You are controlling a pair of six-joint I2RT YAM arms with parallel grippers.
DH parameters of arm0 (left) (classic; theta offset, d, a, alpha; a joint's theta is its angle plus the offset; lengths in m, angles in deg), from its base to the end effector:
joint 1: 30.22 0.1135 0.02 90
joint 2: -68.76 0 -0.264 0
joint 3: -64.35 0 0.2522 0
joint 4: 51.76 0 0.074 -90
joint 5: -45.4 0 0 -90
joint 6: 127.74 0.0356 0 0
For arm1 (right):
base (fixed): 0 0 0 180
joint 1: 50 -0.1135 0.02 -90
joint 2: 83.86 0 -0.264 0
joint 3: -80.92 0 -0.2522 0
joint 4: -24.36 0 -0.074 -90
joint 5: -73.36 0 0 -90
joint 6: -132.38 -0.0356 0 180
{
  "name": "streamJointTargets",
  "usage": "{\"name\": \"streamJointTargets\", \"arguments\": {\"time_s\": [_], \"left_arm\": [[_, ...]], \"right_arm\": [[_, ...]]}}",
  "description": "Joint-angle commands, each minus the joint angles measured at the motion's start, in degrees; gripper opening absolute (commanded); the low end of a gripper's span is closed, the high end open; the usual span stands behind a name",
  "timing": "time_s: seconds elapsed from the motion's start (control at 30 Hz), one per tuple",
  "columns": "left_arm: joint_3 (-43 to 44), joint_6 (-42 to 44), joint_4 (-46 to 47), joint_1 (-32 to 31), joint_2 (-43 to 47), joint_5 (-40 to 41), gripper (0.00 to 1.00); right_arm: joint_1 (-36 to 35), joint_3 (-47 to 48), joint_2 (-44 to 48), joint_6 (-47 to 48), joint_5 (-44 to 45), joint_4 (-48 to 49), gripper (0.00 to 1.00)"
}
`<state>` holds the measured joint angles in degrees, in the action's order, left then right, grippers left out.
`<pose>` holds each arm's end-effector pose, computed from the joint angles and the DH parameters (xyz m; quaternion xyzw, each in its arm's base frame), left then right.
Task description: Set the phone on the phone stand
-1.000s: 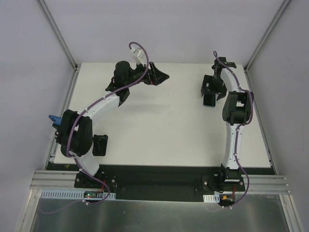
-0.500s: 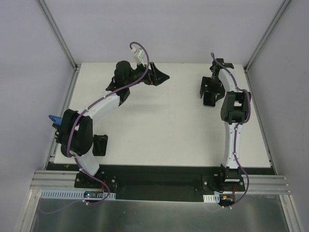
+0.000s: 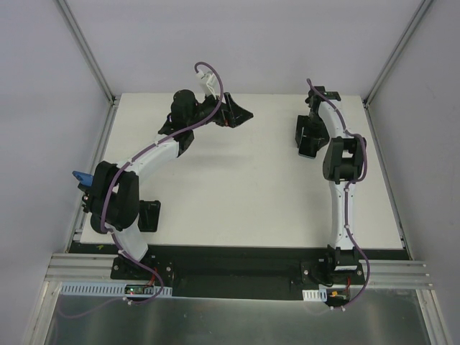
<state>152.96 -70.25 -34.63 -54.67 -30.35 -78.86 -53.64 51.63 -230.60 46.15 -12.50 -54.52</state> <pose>0.3672 -0.1890 0.3402 0.1748 0.6494 -0.5125 0.5339 0.5200 0.0305 0.1700 -0.0593 0.9889 -0.0360 0.1312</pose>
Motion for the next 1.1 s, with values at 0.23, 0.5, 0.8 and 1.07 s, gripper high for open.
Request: {"name": "streamJointTargets", "arguments": {"time_s": [0.23, 0.5, 0.8, 1.07], "left_arm": [[2.1, 0.3, 2.1, -0.6, 0.3, -1.5, 0.97], [5.2, -2.1, -0.7, -0.7, -1.6, -3.6, 0.96], [1.5, 1.0, -9.4, -5.9, 5.0, 4.8, 0.92], [-16.5, 2.3, -11.4, -12.6, 17.6, 19.0, 0.87]], "right_arm": [[-1.8, 3.4, -2.5, 2.2, 0.9, -3.6, 0.57], [-1.7, 0.3, 1.3, -1.3, -0.4, 0.9, 0.10], [-1.6, -15.8, 12.8, -8.1, -7.4, 15.2, 0.01], [-2.6, -39.3, 27.2, -22.1, -17.3, 35.9, 0.01]]}}
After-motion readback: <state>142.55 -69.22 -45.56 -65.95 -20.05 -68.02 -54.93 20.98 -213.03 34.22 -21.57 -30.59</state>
